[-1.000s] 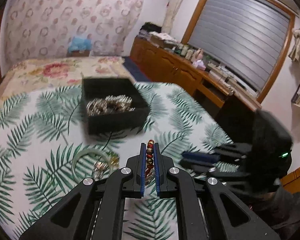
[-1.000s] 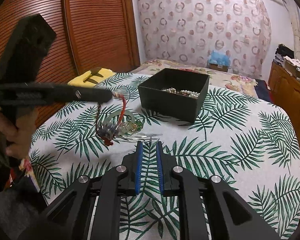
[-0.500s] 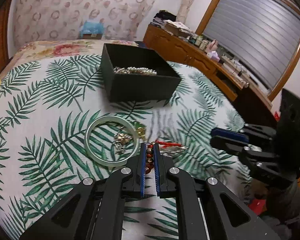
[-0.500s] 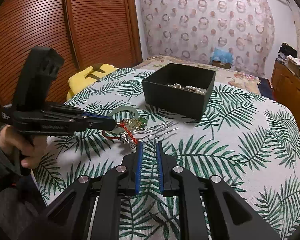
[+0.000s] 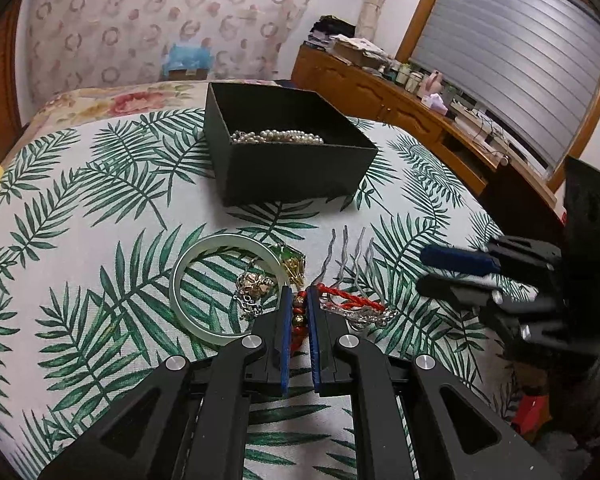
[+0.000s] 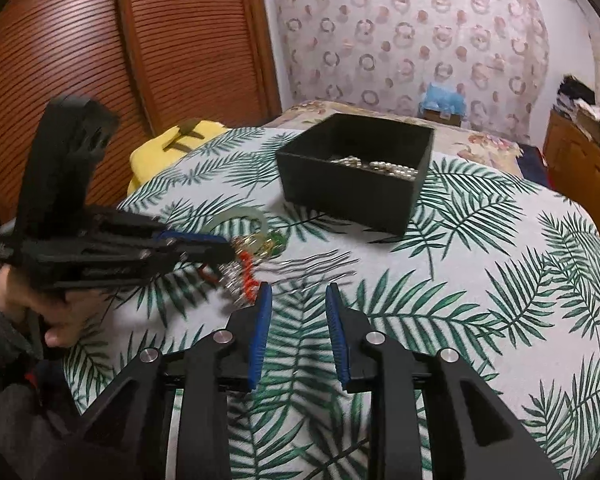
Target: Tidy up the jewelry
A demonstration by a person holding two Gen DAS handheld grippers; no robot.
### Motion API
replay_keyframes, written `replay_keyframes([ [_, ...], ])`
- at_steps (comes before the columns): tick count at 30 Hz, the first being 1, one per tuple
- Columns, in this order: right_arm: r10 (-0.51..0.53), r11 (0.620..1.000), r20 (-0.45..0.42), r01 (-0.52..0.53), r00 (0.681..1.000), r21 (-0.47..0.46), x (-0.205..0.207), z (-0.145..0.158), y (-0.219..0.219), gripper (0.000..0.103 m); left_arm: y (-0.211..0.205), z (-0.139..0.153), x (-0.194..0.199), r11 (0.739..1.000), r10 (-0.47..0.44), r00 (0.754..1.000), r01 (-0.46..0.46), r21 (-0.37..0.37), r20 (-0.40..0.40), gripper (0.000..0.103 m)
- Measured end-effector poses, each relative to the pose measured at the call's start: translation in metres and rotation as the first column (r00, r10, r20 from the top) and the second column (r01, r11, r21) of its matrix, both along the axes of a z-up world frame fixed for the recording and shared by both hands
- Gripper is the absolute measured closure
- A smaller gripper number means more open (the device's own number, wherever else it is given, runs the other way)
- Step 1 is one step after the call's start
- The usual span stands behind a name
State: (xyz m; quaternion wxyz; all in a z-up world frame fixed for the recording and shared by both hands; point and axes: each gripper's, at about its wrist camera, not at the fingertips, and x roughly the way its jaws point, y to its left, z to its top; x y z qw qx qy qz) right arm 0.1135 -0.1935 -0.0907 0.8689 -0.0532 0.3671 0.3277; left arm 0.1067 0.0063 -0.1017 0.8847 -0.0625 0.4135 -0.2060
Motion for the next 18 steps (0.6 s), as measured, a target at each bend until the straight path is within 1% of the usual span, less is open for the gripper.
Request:
replay_keyframes([
  [4,-0.018,1.000,-0.005,0.018,1.000,-0.005,0.010,-0.001,-0.003,0.073,-0.003,0.001,-0.004,1.000,-0.010,1.000,0.010,0.004,0.010,0.097],
  [10,-0.014,1.000,-0.030,0.013,0.999,-0.019,0.026,-0.006,0.001,0.073,-0.012,0.006,-0.024,0.999,-0.049,0.998,0.049,-0.001,0.026,0.097],
  [13,-0.008,1.000,-0.058,0.006,0.998,-0.027,0.037,-0.011,0.003,0.073,-0.018,0.005,-0.032,0.998,-0.063,0.997,0.062,0.027,0.032,0.097],
  [18,0.002,0.999,-0.075,-0.006,0.997,-0.052,0.050,-0.015,0.008,0.073,-0.022,-0.001,-0.035,0.996,-0.081,0.997,0.081,0.029,0.008,0.097],
])
